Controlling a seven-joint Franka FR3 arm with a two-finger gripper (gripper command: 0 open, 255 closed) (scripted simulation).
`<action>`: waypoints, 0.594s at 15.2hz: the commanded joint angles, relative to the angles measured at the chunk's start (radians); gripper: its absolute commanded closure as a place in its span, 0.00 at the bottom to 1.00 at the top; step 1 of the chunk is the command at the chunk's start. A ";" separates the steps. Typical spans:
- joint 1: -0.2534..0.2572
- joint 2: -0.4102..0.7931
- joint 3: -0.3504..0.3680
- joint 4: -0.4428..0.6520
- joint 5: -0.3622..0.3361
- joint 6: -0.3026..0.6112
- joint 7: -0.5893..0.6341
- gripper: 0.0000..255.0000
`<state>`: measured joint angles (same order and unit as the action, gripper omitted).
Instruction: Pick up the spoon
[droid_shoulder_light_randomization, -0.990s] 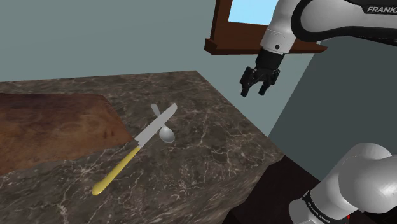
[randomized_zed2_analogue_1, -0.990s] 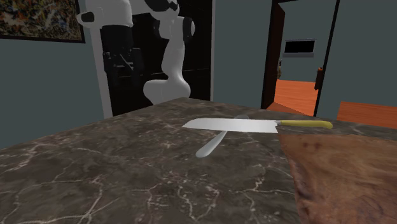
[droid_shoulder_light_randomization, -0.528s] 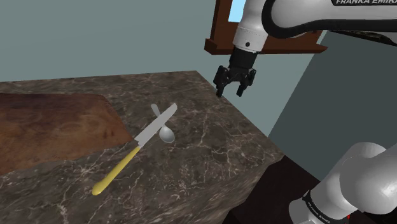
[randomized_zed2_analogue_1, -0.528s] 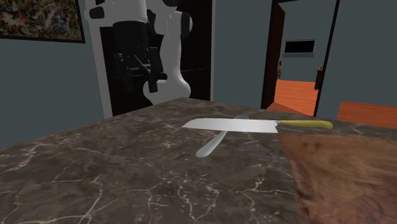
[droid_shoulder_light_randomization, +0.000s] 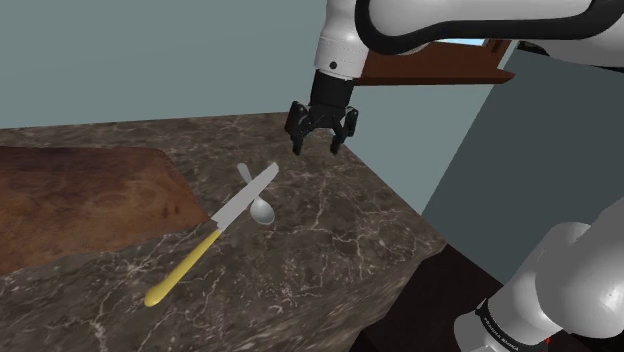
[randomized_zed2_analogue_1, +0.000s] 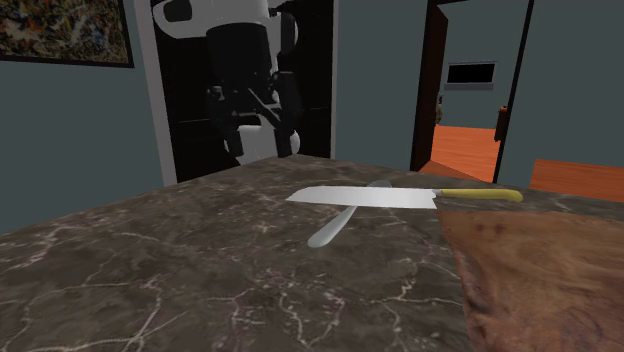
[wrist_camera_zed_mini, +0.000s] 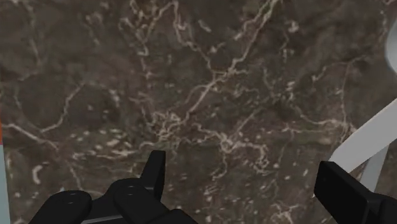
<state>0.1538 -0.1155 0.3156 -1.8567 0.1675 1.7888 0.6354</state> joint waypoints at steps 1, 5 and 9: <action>0.012 0.072 0.021 0.070 -0.012 0.002 0.039 0.00; 0.050 0.222 0.057 0.237 -0.049 -0.015 0.122 0.00; 0.108 0.389 0.080 0.443 -0.099 -0.055 0.201 0.00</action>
<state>0.2497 0.2391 0.3912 -1.4575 0.0773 1.7430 0.8206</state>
